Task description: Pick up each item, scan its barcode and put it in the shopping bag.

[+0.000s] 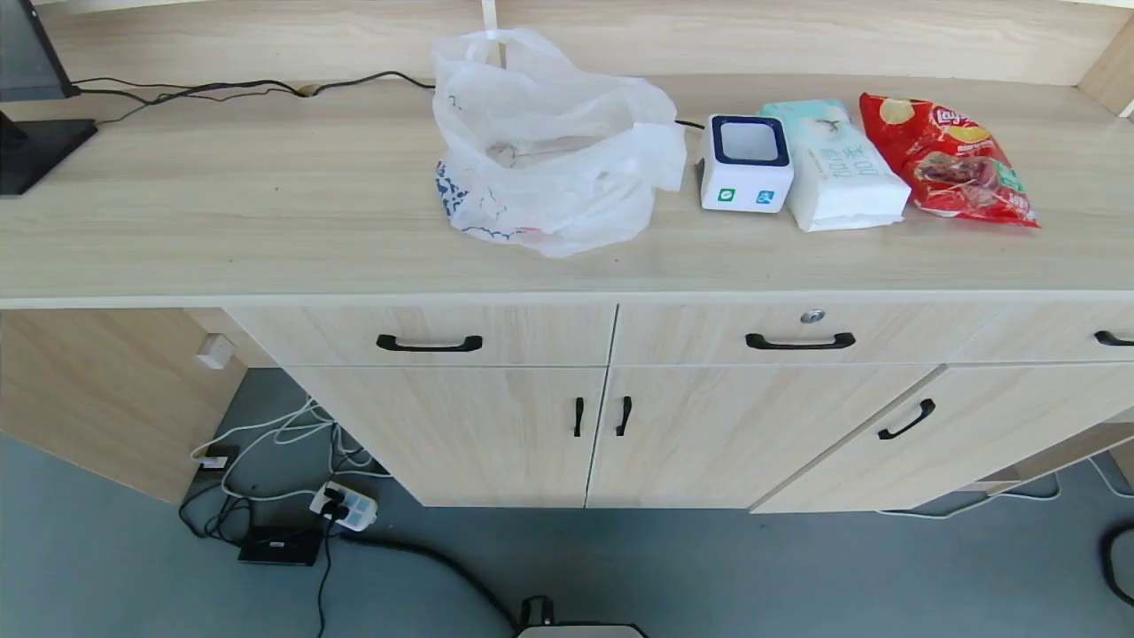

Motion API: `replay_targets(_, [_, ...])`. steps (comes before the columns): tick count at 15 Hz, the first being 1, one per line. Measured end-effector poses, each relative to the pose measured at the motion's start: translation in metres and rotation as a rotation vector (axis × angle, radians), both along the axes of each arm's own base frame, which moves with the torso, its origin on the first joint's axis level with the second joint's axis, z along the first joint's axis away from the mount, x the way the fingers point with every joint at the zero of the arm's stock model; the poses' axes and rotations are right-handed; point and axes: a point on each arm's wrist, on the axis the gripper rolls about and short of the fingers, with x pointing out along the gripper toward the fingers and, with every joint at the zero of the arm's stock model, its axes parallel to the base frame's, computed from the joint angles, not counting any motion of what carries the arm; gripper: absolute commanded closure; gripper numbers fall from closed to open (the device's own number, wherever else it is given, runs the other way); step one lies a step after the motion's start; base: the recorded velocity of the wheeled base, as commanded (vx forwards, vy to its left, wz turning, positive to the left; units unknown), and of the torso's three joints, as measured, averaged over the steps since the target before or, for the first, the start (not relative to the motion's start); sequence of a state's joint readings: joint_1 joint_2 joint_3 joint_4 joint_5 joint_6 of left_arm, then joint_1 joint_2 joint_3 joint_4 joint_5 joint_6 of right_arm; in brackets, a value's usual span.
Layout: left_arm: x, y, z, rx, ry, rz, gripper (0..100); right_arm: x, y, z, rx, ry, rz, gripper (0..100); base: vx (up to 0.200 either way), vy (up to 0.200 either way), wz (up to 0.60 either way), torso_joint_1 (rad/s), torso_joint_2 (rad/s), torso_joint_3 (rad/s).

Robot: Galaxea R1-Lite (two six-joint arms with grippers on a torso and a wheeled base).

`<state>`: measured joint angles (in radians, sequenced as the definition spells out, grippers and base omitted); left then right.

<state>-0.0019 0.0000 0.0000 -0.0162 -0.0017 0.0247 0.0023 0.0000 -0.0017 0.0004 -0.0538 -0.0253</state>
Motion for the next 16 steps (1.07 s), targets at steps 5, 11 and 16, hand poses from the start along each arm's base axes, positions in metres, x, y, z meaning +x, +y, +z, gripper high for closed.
replay_targets(5, [0.0000,0.0000,0.0000,-0.001,0.000,-0.001,0,0.0000,0.0000,0.0000,0.000,0.000,0.000,0,0.200,0.000,0.00,0.003,0.00,0.001])
replay_targets(11, [0.0000,0.0000,0.0003,-0.003,-0.003,0.000,0,0.0000,0.0000,0.0001,0.000,-0.001,-0.001,0,0.167,0.000,0.00,0.002,0.00,0.002])
replay_targets(16, [0.0000,0.0000,0.0004,-0.002,-0.004,0.000,0,0.0000,0.0000,0.0000,0.004,0.000,0.001,0,0.000,0.000,0.00,0.000,0.00,0.000])
